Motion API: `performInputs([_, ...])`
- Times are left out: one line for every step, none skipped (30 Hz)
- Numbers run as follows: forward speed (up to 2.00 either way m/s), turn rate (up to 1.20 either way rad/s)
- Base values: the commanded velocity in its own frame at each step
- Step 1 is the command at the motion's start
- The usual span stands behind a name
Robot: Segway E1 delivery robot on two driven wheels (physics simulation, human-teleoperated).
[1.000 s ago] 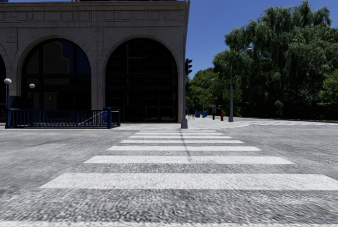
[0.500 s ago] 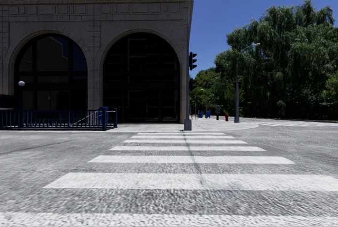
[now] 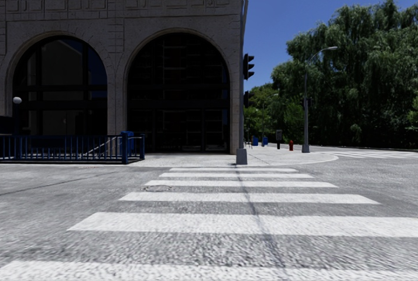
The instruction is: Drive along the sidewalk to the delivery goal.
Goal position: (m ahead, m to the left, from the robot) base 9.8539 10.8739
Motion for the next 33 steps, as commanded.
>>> performInputs([1.96, 0.0])
performInputs([1.96, 0.0])
performInputs([1.96, 0.0])
performInputs([1.96, 0.0])
performInputs([1.96, 0.0])
performInputs([1.96, 0.0])
performInputs([1.96, 0.0])
performInputs([1.96, 0.0])
performInputs([1.96, 0.0])
performInputs([1.96, 0.0])
performInputs([1.96, 0.09])
performInputs([1.96, 0.09])
performInputs([1.96, 0.23])
performInputs([1.96, 0.31])
performInputs([1.96, 0.31])
performInputs([1.96, 0.35])
performInputs([1.96, 0.35])
performInputs([1.96, 0.29])
performInputs([1.96, 0.29])
performInputs([1.96, 0.15])
performInputs([1.96, 0.0])
performInputs([1.96, 0.0])
performInputs([1.96, 0.0])
performInputs([1.96, 0.0])
performInputs([1.96, 0.0])
performInputs([1.96, 0.0])
performInputs([1.96, 0.0])
performInputs([1.96, 0.0])
performInputs([1.96, 0.0])
performInputs([1.96, 0.0])
performInputs([1.96, 0.0])
performInputs([1.96, 0.0])
performInputs([1.96, 0.0])
